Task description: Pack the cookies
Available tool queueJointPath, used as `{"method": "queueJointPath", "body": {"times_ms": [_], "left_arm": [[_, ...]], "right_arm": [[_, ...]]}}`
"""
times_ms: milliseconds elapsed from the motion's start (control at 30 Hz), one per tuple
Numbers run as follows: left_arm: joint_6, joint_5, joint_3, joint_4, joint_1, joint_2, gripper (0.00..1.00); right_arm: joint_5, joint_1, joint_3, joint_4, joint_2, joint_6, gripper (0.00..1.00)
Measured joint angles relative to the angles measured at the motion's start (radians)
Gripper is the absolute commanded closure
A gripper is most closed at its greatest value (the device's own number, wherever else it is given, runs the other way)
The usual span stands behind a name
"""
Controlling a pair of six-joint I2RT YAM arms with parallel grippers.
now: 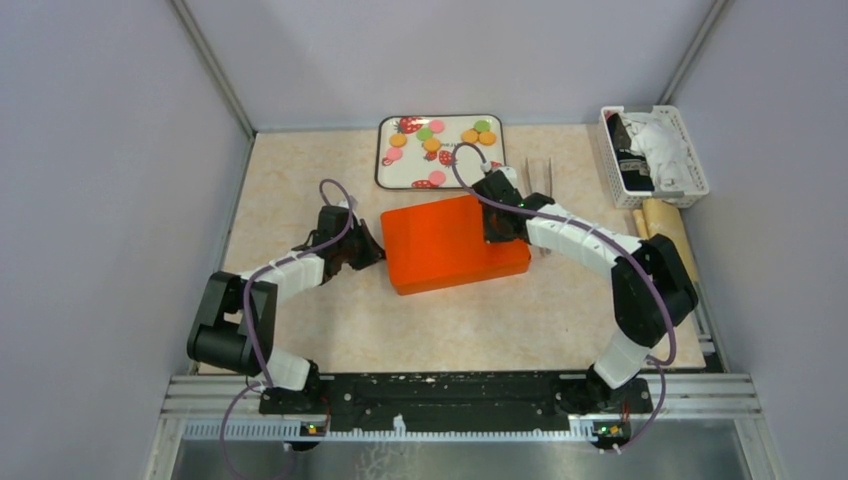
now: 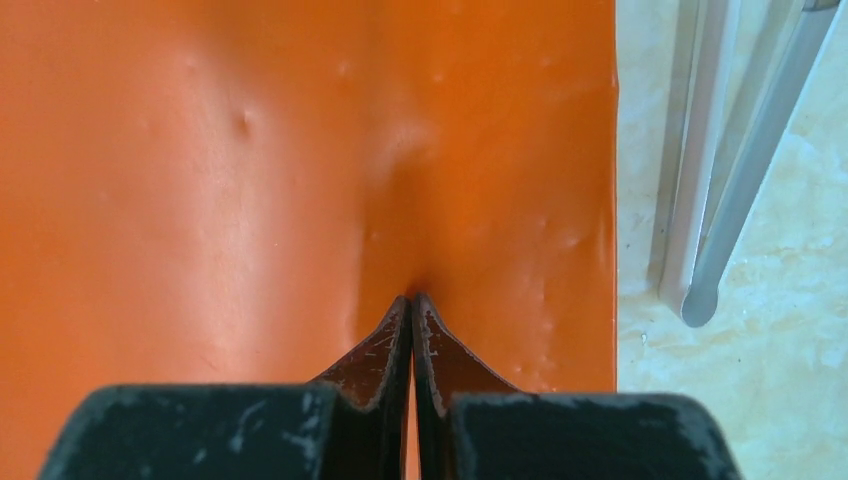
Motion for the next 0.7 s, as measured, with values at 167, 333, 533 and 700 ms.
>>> {"method": "queueJointPath", "body": {"times_ms": [167,333,533,700], "left_arm": [[0.001,0.002,0.0,0.0,0.0,0.0,1.0],[0.001,0.008,0.0,0.001,0.0,0.0,1.0],[0.001,0.017,0.0,0.0,0.0,0.0,1.0],[0.001,0.018,0.0,0.0,0.0,-0.001,1.0]], "right_arm": [[0.013,-0.001,-0.012,0.042,-0.002,0.016,1.0],[0.066,-0.003,-0.013,-0.001,-0.018,0.031,1.0],[0.172,-0.01,0.001,-0.103,-0.094,0.044,1.0],[0.2,-0.065,0.016,-0.124,-0.22,0.051,1.0]]}}
